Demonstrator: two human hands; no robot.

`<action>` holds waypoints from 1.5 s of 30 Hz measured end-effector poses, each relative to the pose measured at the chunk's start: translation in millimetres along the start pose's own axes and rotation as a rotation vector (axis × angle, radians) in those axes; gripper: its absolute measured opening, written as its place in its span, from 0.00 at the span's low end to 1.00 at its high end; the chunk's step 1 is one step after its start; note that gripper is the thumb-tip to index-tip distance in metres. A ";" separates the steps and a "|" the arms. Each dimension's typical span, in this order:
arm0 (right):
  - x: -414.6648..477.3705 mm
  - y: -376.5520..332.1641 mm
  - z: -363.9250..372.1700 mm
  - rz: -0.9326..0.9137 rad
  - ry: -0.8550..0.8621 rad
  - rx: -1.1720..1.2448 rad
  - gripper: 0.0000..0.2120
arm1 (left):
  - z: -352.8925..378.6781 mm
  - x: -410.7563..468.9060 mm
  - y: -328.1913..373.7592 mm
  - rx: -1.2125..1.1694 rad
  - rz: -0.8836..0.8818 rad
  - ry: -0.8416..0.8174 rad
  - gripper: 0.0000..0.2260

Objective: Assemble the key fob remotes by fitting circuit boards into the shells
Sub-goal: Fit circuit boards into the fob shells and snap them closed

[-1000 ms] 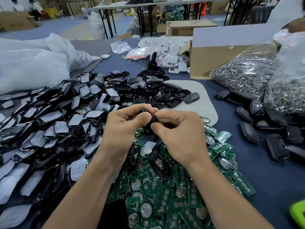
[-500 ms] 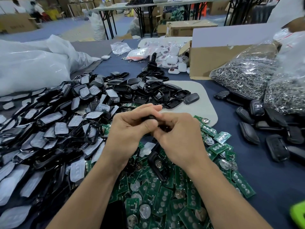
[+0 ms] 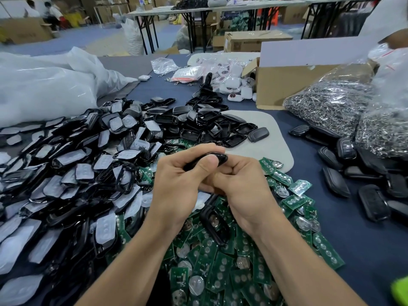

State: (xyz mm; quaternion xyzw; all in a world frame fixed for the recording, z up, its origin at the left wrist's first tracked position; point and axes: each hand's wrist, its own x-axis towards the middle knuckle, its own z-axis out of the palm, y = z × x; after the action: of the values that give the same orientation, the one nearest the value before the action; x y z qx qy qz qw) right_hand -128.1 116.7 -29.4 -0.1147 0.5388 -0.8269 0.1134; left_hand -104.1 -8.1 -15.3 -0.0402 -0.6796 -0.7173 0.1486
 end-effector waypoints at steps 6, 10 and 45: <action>0.0 8.6 -1.4 -0.067 0.053 -0.115 0.08 | -0.9 0.7 2.7 -0.078 -0.034 -0.026 0.16; 0.5 7.2 -1.4 -0.098 0.056 -0.127 0.09 | -0.9 1.8 4.0 -0.063 -0.018 -0.046 0.14; 4.7 -14.5 -14.9 -0.094 0.056 -0.080 0.16 | -9.7 6.9 0.4 -0.055 -0.068 -0.061 0.10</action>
State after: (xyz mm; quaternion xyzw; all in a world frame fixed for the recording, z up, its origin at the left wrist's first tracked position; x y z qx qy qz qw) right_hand -138.1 133.8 -21.6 -0.1209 0.5683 -0.8120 0.0548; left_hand -109.1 -18.8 -13.8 -0.0432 -0.6648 -0.7387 0.1022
